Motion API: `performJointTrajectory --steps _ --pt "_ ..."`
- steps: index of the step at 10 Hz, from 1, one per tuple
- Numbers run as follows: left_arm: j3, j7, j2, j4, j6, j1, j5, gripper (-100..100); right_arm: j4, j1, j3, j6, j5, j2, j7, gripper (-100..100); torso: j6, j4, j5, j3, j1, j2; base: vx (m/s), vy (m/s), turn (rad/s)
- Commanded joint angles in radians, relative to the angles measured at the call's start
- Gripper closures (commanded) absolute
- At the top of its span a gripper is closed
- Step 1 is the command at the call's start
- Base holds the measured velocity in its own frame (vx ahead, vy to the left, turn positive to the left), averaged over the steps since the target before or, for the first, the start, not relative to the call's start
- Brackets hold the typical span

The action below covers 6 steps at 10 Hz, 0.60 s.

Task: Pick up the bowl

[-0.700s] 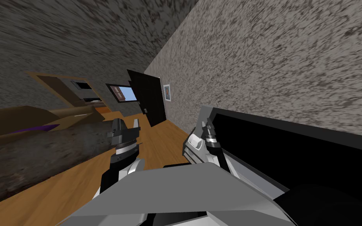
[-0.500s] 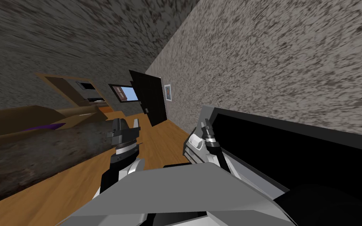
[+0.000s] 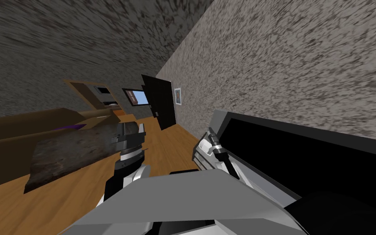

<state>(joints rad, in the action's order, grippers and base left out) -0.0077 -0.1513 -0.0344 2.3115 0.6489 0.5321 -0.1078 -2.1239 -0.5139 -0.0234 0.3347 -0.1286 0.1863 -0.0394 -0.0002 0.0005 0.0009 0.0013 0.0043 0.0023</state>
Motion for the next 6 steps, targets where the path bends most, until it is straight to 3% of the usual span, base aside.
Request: performJointTrajectory --steps 1,3,5,6 --pt "0.0 0.0 0.0 0.0 0.0 0.0 0.0 0 0.05 0.012 -0.009 -0.042 -0.022 0.031 0.025 -100 0.0 0.0 0.0 0.0 0.0 0.0 -0.048 0.078 0.139" --pt "0.0 0.0 0.0 0.0 0.0 0.0 0.0 0 0.086 0.018 -0.011 -0.067 -0.035 0.055 0.037 -100 0.0 0.0 0.0 0.0 0.001 0.001 -0.04 0.069 0.092" --pt "0.0 0.0 0.0 0.0 0.0 0.0 0.0 0 0.147 0.032 -0.019 -0.121 -0.067 0.101 0.063 -100 0.0 0.0 0.0 0.0 -0.002 -0.001 -0.023 0.058 0.121" --pt "0.0 0.0 0.0 0.0 0.0 0.0 0.0 0 0.16 0.032 -0.019 -0.121 -0.067 0.101 0.063 -100 0.0 0.0 0.0 0.0 0.0 0.0 -0.017 0.047 0.061"
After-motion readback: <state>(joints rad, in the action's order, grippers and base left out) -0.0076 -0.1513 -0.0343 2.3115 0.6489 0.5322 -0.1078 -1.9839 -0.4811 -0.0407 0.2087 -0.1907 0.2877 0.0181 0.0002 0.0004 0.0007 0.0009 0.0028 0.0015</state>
